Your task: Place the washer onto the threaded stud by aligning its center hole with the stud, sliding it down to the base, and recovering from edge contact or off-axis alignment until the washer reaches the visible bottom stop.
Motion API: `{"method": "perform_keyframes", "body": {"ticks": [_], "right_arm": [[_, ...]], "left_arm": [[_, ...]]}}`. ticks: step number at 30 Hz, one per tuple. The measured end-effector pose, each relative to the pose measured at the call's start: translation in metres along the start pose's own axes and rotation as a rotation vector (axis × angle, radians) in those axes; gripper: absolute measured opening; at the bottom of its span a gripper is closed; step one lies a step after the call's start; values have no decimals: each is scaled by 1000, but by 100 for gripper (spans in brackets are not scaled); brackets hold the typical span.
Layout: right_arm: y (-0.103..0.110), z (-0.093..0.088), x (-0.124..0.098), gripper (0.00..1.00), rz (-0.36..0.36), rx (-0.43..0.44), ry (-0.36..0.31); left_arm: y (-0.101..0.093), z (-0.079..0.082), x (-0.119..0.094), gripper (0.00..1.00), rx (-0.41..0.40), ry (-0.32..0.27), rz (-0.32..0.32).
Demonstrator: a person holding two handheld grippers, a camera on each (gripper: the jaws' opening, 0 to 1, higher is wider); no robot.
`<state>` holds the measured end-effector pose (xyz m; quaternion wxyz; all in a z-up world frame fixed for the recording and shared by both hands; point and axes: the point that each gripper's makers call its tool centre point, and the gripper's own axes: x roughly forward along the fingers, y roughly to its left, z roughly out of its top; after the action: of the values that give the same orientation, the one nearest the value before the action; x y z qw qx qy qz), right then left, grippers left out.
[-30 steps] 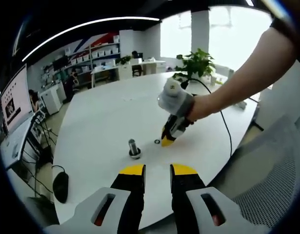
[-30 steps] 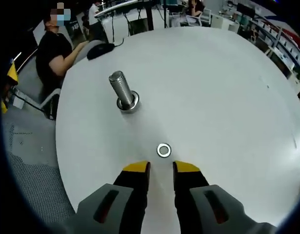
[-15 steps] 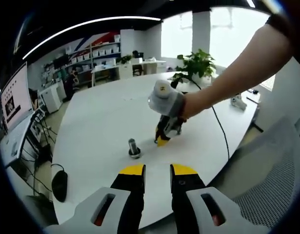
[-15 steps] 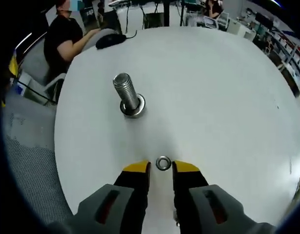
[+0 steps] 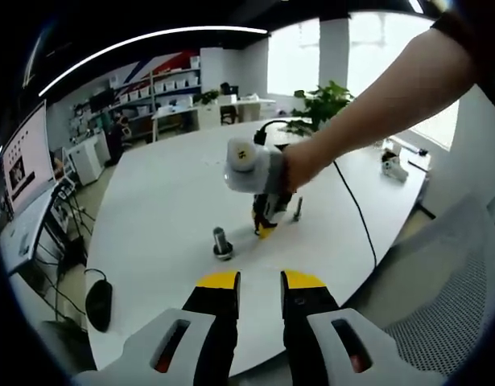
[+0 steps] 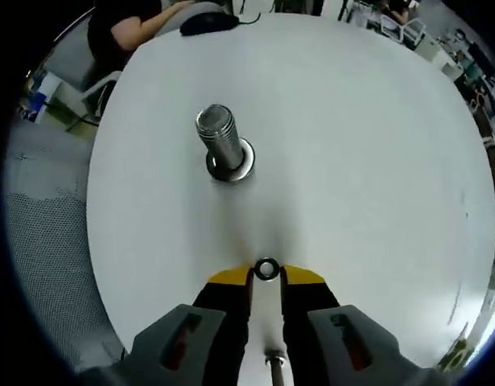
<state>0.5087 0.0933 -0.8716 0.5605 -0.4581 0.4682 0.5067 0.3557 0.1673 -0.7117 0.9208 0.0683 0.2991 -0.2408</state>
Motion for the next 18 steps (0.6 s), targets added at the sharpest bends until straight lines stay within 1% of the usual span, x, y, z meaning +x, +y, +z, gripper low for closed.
{"method": "perform_keyframes", "body": {"ticks": [3,5,8,13,15,17,18], "right_arm": [[2,2,-2,16,-31,-103,74],[3,4,0,15,-43,-131,101],[3,4,-1,15,-44,-115,113],[2,1,-2,15,-45,-90,86],[3,1,-2,15,-59,-93,59],[3,0,-3,15,-75,-78,18],[3,0,-4,15,-81,-64,-13]], "left_arm": [[0,-1,0,18,5,4,0],[0,-1,1,18,4,5,0],[0,-1,0,18,4,7,2],[0,-1,0,18,4,7,3],[1,-1,0,18,3,7,3],[1,-2,0,18,2,8,4],[1,-1,0,18,2,6,3]]}}
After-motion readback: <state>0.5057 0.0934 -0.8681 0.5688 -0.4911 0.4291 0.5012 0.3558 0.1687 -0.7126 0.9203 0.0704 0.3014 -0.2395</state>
